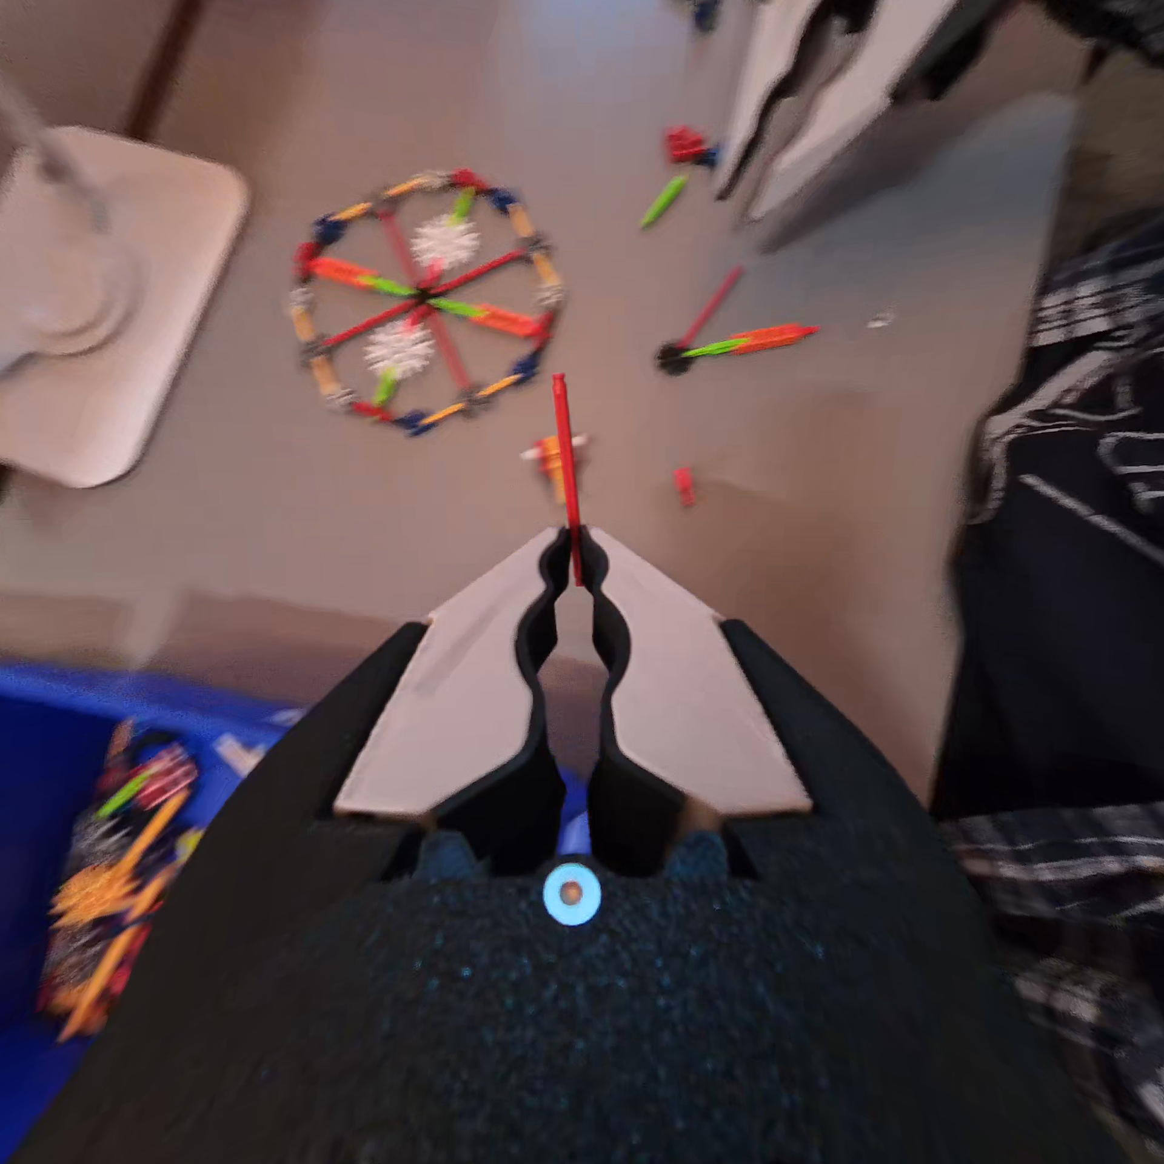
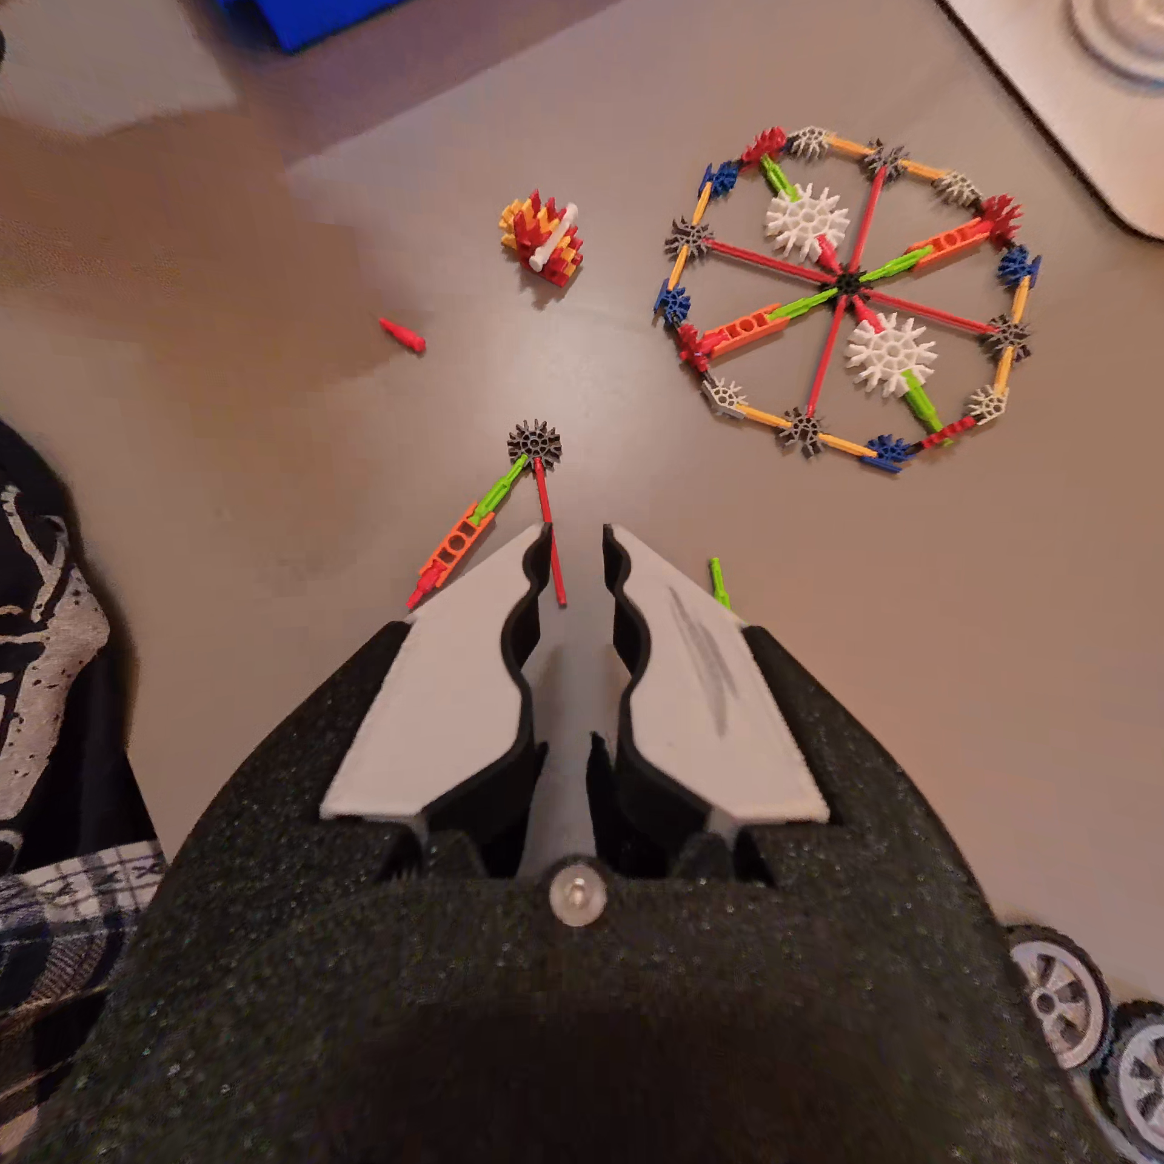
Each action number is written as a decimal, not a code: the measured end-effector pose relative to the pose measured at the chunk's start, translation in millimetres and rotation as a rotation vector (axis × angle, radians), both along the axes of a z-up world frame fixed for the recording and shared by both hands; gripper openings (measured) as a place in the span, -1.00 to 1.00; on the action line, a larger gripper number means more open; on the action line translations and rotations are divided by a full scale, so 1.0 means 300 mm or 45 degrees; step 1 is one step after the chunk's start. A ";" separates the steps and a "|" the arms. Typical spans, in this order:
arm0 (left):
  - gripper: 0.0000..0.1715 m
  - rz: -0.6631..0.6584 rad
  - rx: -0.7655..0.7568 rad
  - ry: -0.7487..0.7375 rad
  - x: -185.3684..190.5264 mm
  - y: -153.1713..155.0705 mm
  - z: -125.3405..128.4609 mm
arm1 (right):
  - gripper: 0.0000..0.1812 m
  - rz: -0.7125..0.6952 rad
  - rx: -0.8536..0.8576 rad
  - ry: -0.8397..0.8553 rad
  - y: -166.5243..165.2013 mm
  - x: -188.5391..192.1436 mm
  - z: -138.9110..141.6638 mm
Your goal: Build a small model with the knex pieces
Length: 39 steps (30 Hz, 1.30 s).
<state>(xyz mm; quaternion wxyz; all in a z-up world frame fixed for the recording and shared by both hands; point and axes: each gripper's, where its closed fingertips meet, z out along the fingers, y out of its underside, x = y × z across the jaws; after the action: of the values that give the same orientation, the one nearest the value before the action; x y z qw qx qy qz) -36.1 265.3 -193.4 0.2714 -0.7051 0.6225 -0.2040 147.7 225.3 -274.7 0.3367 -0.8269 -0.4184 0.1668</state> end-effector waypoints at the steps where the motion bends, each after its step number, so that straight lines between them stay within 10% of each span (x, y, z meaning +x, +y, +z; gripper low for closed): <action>1: -0.99 -0.032 -0.045 -0.020 0.043 -0.063 -0.021 | -0.83 0.000 0.020 0.011 -0.005 0.000 0.007; 18: -0.99 0.320 -0.640 -0.227 0.338 -0.274 -0.370 | -0.82 0.119 0.125 0.104 -0.044 -0.086 -0.024; 39: -0.98 0.510 -0.633 -0.229 0.360 -0.240 -0.421 | -0.74 0.291 0.130 -0.046 0.002 -0.183 -0.127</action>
<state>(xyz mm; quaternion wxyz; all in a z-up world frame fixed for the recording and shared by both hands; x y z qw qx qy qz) 71.9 193.4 -319.7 0.1797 -0.8373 0.3762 -0.3537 92.8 225.8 -312.8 0.3496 -0.7585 -0.5238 0.1675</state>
